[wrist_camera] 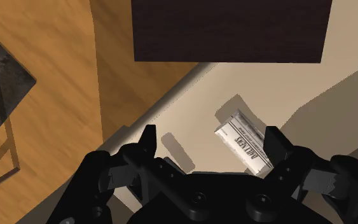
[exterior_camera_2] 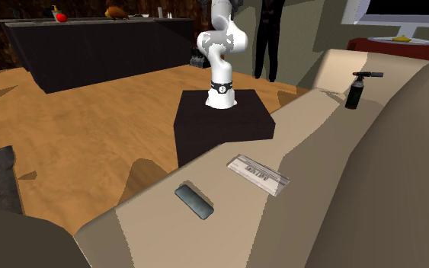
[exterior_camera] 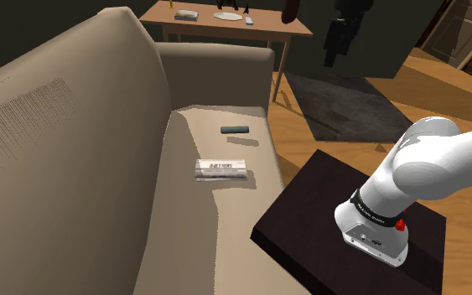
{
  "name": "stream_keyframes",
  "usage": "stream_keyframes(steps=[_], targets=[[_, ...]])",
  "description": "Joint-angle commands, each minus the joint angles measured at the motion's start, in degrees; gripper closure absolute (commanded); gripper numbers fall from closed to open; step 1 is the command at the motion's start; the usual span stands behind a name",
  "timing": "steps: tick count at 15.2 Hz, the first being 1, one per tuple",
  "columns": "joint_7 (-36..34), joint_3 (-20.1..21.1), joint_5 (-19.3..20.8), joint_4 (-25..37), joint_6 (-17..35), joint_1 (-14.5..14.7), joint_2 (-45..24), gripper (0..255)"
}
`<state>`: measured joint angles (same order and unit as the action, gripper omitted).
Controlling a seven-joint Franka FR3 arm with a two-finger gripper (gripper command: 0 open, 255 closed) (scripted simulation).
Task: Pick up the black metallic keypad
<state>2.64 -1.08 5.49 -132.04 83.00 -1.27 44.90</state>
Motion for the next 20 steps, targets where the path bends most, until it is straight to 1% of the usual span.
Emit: stream_keyframes(steps=[1,6,11,15,20], targets=[[0.0,0.0,0.0,0.0,0.0,0.0,0.0,0],[5.0,-3.3,2.1,-4.7,9.8,0.4,-4.7,0],[9.8,-6.6,3.8,-7.3,19.8,0.9,-11.6,0],[13.7,-8.9,4.5,-7.8,27.7,1.3,-18.5,0],[18.9,-11.5,4.1,-6.6,36.9,2.0,-28.5,0]])
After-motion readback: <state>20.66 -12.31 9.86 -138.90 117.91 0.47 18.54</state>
